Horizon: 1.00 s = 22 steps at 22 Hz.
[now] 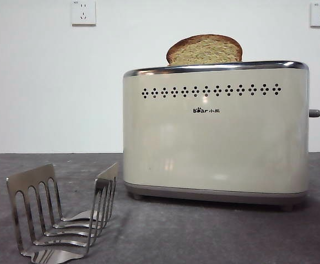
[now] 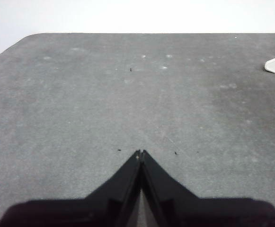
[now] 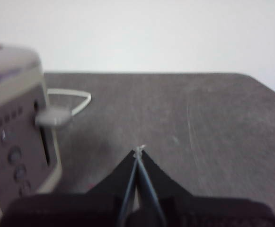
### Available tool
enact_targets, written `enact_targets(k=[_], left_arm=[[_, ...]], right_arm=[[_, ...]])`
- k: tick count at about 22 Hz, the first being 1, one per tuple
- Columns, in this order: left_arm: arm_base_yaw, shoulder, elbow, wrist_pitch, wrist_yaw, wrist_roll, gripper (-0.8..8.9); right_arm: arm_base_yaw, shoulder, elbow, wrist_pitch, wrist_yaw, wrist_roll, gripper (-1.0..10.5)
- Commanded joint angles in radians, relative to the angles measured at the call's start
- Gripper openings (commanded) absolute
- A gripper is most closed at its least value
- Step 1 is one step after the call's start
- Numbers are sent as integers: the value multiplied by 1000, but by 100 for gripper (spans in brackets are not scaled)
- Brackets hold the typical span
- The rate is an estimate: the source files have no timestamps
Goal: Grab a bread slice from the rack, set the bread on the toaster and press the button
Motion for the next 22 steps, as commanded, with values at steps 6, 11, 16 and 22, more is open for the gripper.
enact_targets(k=[6,11,16,22], left_arm=[[3,0,-10,6,-3,-1,-4],[3,2,-10,6,-3,-1,-4],[3,6,-10,6,-3,-2,-4],[3,6,-10,6,-3,-1,-4]], right_arm=[[19,-103,-8,-169,-2,-104,0],[34,-103,-8,-187,10,-93,0],[34,-103,-8,-186,27,-72,0],[34,-103,-8,-186,26,-66,0]])
